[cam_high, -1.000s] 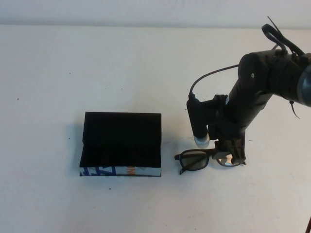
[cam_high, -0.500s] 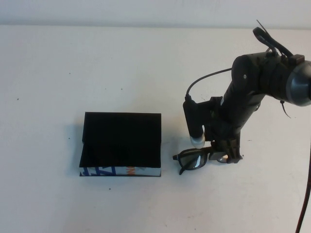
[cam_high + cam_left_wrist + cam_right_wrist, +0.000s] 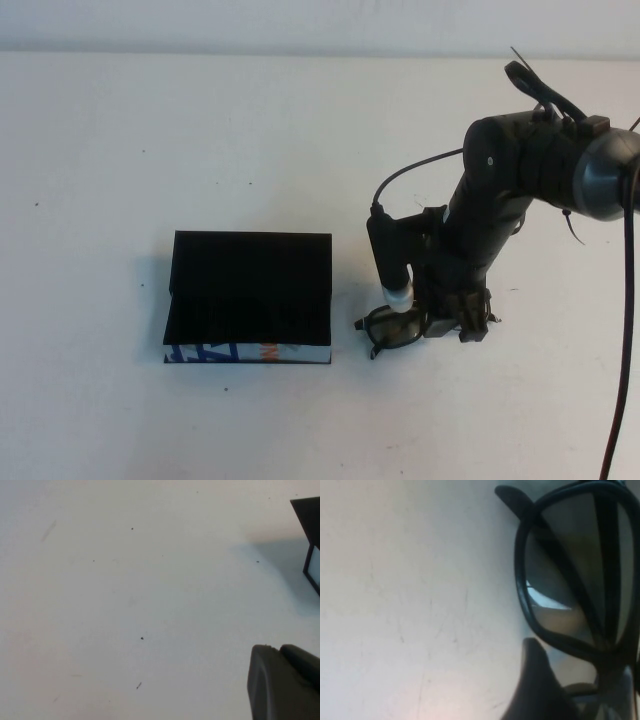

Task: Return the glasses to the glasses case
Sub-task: Pick up the glasses from the table

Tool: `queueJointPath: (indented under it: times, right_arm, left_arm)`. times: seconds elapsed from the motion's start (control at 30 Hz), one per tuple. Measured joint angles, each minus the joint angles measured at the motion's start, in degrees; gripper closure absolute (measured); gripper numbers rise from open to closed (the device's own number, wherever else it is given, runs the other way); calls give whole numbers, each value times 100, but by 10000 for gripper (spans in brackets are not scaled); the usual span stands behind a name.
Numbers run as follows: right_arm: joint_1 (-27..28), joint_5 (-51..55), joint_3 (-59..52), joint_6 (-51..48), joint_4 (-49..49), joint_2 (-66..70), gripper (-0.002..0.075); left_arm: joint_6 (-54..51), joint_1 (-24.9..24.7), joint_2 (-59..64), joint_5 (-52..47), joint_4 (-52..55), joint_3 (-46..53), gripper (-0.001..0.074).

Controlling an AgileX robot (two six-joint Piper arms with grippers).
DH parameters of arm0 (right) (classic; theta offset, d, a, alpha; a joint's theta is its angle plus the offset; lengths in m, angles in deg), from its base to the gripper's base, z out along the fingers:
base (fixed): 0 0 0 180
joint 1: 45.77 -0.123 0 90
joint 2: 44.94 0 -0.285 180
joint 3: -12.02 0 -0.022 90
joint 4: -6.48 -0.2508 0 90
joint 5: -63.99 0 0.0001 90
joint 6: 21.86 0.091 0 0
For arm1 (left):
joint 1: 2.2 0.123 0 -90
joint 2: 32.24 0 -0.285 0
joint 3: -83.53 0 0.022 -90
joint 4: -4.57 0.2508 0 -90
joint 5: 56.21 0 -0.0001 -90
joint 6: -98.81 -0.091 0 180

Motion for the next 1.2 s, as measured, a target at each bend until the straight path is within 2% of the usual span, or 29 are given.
queueJointPath:
  times: [0.3,0.57,0.83,1.0,1.2]
  right_arm:
    - [0,10,0,0,59,7,382]
    - [0,10,0,0,71,7,517]
    - [0,10,0,0,85,68,574]
    - [0,169,46,45,73,56,672]
    - [-28,488,46,425,185,-166,682]
  left_arm:
    - [0,0,0,0,0,0,738]
    - [0,0,0,0,0,0,738]
    - [0,0,0,0,0,0,738]
    - [0,0,0,0,0,0,738]
    - [0,0,0,0,0,0,738]
